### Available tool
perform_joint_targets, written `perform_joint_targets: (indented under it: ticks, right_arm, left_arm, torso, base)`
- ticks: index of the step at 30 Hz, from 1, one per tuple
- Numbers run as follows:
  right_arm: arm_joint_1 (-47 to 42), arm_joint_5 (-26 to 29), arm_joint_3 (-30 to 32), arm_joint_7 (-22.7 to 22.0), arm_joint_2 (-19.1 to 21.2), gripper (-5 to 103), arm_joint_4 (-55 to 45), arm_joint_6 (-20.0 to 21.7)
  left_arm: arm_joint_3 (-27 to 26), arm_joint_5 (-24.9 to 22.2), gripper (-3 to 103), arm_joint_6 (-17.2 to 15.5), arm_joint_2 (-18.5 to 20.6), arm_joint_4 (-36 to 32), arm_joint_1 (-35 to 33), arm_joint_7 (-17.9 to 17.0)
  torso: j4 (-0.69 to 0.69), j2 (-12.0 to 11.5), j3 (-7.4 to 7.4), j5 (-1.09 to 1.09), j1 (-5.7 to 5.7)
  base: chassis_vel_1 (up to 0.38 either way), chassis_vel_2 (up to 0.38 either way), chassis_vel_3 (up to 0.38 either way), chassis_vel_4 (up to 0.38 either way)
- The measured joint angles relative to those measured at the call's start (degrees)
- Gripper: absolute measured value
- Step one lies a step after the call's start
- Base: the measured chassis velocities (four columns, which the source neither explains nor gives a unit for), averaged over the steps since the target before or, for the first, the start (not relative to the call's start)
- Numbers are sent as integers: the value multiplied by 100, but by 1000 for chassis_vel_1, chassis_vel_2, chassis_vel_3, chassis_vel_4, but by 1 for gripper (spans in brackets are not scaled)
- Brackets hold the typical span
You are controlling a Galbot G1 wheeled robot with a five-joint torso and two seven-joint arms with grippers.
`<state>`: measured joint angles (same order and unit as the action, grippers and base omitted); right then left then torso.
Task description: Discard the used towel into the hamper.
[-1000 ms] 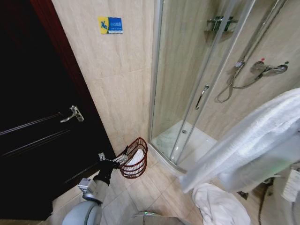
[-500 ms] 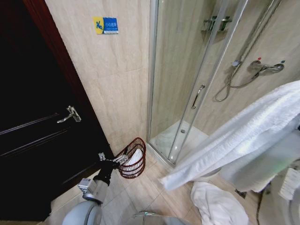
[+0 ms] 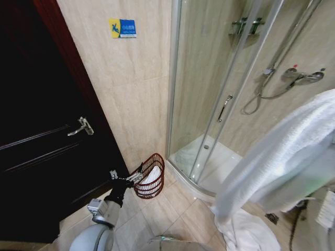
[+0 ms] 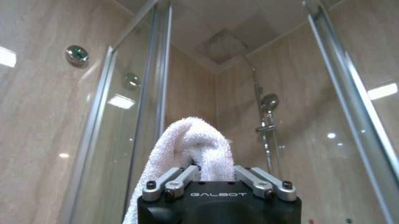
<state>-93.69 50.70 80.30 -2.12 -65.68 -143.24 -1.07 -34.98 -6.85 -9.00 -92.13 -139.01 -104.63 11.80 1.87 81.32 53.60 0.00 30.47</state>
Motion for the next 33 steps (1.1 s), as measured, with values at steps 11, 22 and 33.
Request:
perform_joint_targets:
  ticks: [11,22,33]
  right_arm:
    - [6,-20,8,20,-28,12,0,-27]
    - [5,-26,12,26,-22,12,0,-36]
    - [-9,-70,20,98,-22,12,-1,-59]
  left_arm:
    - [0,0,100,0,0,0,0,0]
    - [0,0,100,0,0,0,0,0]
    - [-1,0,100,0,0,0,0,0]
  torso:
    - [1,0,0,0,0]
    - [1,0,0,0,0]
    - [0,0,0,0,0]
  base:
    - [93,88,85,90]
    - [123,129,123,122]
    - [70,77,70,87]
